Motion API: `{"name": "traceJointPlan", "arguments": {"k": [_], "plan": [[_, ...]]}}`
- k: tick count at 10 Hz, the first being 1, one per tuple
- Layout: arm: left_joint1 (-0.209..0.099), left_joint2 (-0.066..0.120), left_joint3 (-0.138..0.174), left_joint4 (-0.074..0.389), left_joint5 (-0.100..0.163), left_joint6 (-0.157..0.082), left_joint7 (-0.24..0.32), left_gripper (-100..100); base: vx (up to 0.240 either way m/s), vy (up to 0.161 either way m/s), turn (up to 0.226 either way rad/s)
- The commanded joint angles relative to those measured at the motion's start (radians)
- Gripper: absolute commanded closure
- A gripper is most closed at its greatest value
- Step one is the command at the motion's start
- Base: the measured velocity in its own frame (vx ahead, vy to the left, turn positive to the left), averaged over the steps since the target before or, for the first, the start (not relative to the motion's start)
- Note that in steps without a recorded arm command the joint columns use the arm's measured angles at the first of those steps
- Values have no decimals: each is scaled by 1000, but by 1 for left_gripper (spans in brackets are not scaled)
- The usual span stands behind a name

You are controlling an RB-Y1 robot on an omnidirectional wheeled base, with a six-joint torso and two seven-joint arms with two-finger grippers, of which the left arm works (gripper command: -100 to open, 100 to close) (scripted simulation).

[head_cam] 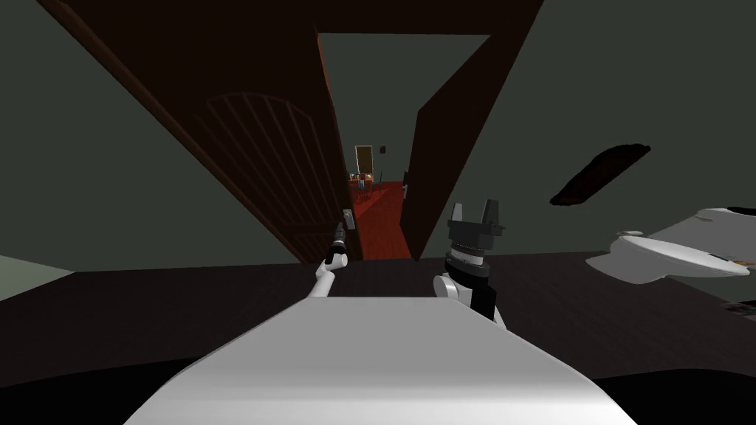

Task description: Push the door open

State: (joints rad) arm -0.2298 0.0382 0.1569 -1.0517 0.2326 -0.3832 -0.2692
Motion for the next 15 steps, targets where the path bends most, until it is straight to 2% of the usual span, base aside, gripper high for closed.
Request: {"name": "traceJointPlan", "arguments": {"k": [1, 3, 7, 8, 9, 11, 13, 15], "plan": [[-20, -12, 3, 33, 5, 0, -5, -100, -25, 194, -187], [-33, -19, 5, 55, 8, 0, -6, -100, -24, 155, -89], [-78, -48, 11, 129, 18, -2, -13, -100, -33, 163, -150], [-74, -40, 10, 121, 17, -1, -10, -100, -12, 71, -37], [-75, -20, 12, 127, 18, -6, -9, -100, 121, 20, -22], [-75, -7, 15, 130, 19, -9, -8, -100, 204, 35, -28], [-74, 0, 18, 134, 20, -14, -6, -100, 209, 22, -23], [-74, -3, 21, 138, 21, -18, -5, -100, 184, 25, -25]]}}
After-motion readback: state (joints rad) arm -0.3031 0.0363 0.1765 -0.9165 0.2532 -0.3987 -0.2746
